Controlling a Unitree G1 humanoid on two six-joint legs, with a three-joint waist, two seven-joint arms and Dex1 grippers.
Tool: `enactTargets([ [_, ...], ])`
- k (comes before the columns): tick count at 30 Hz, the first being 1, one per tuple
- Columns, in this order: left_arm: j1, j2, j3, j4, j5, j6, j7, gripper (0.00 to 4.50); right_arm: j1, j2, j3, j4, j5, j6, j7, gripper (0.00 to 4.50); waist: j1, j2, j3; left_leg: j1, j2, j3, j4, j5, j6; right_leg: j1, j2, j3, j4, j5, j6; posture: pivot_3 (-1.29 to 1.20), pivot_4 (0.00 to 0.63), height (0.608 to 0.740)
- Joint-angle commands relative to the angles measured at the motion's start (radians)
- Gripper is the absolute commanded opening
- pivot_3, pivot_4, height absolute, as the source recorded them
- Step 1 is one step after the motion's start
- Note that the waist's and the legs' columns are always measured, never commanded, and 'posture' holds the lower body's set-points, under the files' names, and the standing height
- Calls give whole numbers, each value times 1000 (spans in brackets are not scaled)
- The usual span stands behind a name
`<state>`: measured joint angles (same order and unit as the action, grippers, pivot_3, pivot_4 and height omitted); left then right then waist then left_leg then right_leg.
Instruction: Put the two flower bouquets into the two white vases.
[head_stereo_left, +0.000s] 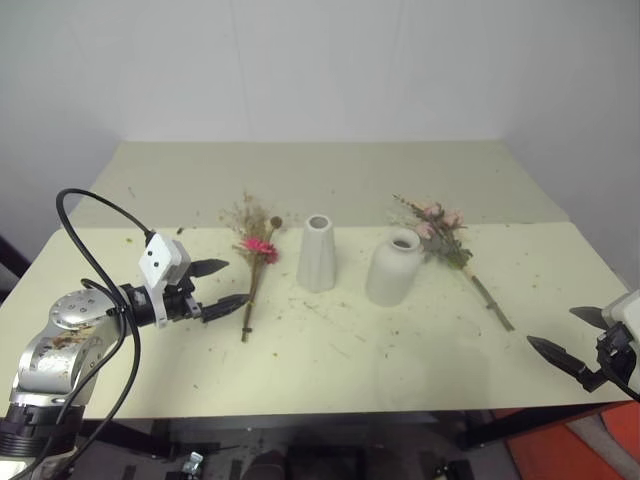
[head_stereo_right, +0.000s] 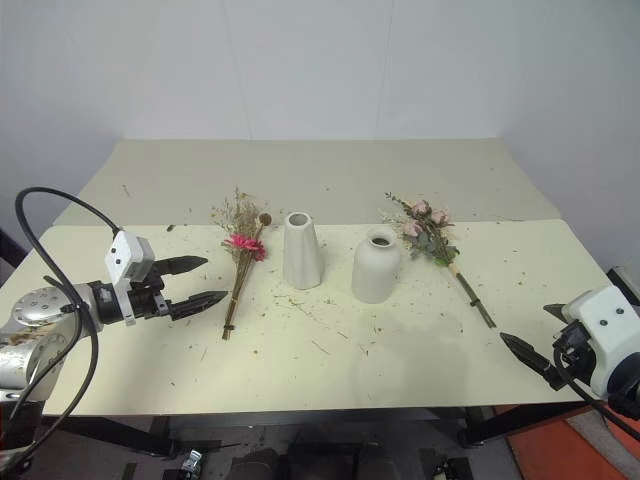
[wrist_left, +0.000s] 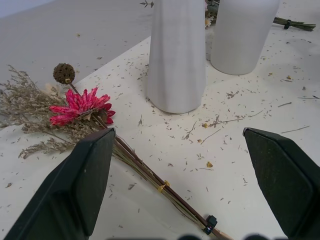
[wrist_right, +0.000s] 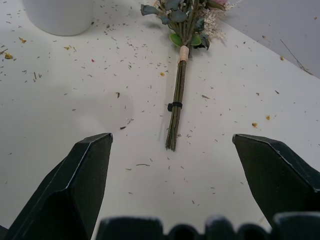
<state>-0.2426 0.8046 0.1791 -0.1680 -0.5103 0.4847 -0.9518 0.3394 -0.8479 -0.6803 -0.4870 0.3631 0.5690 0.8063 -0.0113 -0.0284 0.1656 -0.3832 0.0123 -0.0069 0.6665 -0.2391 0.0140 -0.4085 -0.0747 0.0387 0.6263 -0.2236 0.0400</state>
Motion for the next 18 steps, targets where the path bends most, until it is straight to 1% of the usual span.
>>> enactTargets([
  [1, -9, 4, 22, -38, -12, 2, 6, 4446, 0, -11, -18, -12, -9, -24, 4, 4500, 0, 0, 0, 0, 0, 0, 0, 0, 0, 0, 0, 0, 0, 0, 0, 0, 150, 740],
  [10, -11, 1, 22, -53, -16, 18, 14, 4446, -8, -9, -11, -12, -10, -23, 2, 4500, 0, 0, 0, 0, 0, 0, 0, 0, 0, 0, 0, 0, 0, 0, 0, 0, 150, 740],
  [13, -17, 18, 22, -75, -44, 47, -15, 4446, -21, -14, -1, -9, -5, -3, -6, 4500, 0, 0, 0, 0, 0, 0, 0, 0, 0, 0, 0, 0, 0, 0, 0, 0, 150, 740],
  [15, -54, 22, 4, -86, -62, 72, -33, 4446, -68, -30, 40, 7, -11, 40, -36, 4500, -2, -1, 1, 0, 0, 0, 0, 0, 0, -1, 0, 0, 0, 0, 0, 0, 150, 740],
  [18, -159, 34, -70, -90, -55, 122, -57, 4446, -194, -74, 143, 59, -26, 122, -83, 4500, -1, -2, 1, 0, 0, 1, 0, 0, 0, -1, 0, 1, 0, 0, -1, 0, 150, 740],
])
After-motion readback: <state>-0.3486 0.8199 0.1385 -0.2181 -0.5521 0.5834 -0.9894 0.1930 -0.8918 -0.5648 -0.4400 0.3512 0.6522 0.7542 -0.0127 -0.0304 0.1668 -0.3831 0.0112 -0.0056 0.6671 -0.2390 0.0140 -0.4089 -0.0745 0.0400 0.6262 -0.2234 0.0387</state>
